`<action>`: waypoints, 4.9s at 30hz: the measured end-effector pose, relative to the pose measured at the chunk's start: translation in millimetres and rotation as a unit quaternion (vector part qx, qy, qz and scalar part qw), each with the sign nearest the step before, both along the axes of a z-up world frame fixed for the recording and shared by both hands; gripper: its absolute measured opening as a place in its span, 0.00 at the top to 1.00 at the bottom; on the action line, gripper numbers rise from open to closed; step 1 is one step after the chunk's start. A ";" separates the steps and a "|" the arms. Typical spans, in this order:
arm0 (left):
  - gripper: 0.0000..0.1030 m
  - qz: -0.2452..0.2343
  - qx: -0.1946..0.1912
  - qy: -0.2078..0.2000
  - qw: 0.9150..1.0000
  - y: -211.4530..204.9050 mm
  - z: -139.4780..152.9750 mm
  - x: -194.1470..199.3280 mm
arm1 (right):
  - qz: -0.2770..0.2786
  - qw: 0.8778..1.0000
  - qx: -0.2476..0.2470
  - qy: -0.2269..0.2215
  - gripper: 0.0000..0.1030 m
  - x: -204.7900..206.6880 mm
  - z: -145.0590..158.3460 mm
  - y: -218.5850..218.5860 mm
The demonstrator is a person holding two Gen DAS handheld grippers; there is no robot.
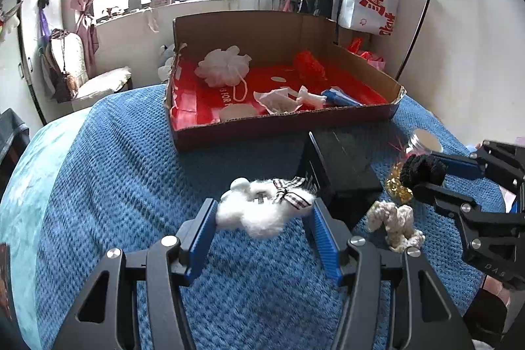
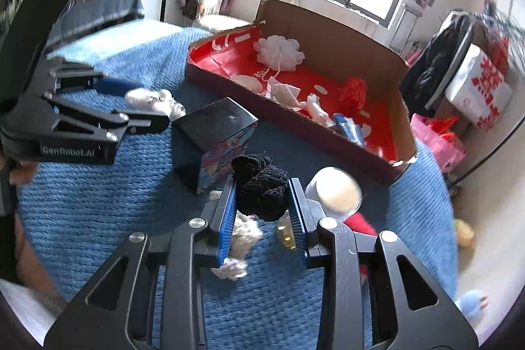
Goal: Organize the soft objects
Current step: 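Carry the plush bunny and black hair tie with both tools into the box, then open both tools to drop the bunny and hair tie in the box, then withdraw both tools from the box back over the bedspread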
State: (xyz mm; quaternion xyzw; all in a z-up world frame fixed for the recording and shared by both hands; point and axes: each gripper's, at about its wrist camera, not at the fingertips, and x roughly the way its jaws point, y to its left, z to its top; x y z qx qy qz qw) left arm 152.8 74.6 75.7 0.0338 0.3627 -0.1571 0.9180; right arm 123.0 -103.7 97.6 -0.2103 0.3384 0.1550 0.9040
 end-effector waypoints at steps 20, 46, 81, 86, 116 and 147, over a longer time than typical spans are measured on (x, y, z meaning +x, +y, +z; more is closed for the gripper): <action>0.42 -0.051 0.005 0.014 0.999 -8.8 20.4 51.2 | 0.055 0.994 -0.028 0.092 0.71 81.4 18.0 -0.6; 0.42 -0.134 0.008 0.081 0.988 -89.9 18.5 244.6 | -0.026 0.964 0.146 0.223 0.71 277.6 -7.2 -77.3; 0.32 -0.124 0.074 0.145 0.979 -112.3 -21.3 296.6 | -0.066 0.950 0.136 0.274 0.68 326.9 -40.2 -84.1; 0.28 -0.122 0.074 0.139 0.980 -111.8 -19.1 290.7 | -0.070 0.955 0.131 0.257 0.37 321.2 -34.8 -84.0; 0.00 -0.042 -0.022 -0.020 0.999 -60.5 109.1 122.4 | -0.039 0.979 0.169 0.104 0.24 156.3 98.2 -104.4; 0.00 0.037 -0.035 -0.153 0.987 -76.1 62.6 -95.4 | -0.090 0.975 0.176 -0.107 0.06 -75.7 61.5 -125.0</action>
